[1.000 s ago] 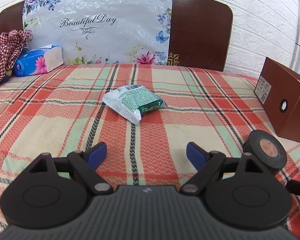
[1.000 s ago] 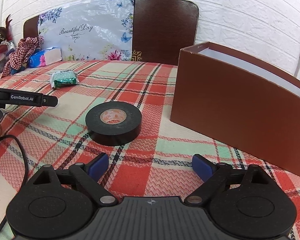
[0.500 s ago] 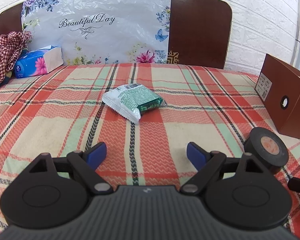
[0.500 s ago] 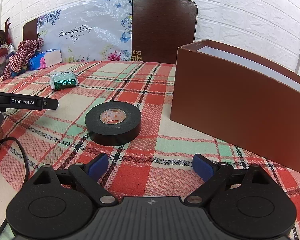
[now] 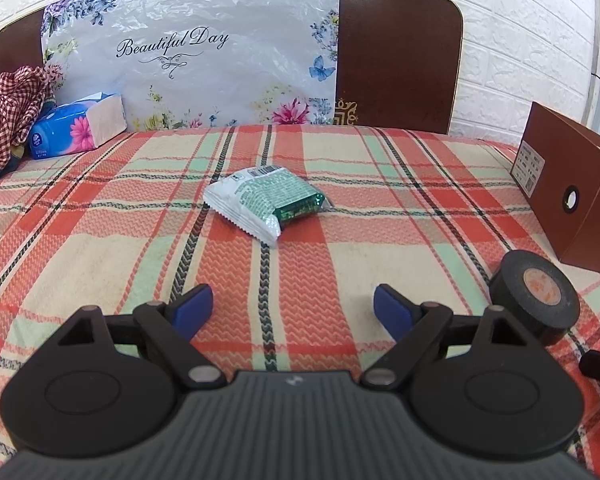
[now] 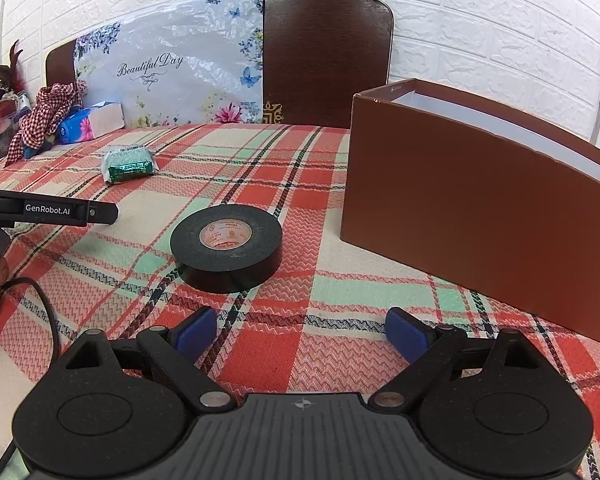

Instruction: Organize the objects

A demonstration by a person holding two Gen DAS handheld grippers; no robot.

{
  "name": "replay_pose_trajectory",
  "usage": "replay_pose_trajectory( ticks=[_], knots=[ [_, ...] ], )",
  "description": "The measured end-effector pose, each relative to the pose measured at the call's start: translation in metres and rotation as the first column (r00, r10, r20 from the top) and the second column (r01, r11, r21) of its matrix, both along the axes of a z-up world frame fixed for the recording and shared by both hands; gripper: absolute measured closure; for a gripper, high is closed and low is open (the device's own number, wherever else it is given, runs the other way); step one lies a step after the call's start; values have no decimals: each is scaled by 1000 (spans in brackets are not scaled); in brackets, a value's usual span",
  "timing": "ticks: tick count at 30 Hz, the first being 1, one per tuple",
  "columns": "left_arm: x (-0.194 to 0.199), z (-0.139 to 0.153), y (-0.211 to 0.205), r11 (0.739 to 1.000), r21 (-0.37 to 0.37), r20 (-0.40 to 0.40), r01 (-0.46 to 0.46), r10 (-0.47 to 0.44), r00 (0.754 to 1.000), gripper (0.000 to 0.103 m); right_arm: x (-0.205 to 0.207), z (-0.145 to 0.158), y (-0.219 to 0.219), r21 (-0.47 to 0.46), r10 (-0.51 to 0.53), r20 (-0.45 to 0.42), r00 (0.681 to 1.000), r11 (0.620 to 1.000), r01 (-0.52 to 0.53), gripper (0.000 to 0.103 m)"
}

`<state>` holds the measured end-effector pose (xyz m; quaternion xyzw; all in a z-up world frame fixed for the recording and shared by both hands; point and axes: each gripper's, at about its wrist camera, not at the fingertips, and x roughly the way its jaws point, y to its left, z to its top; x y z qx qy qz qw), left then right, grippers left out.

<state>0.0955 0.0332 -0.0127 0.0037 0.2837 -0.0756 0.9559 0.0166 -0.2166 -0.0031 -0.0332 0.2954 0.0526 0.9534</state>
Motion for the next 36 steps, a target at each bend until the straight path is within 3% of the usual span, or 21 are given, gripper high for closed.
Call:
replay_pose_trajectory(
  ticks=[36],
  knots=[
    [0, 0, -2, 1000, 14, -3, 4, -3, 1000, 13, 1, 2, -6, 13, 0, 8, 1000, 1000, 0, 12]
  ],
)
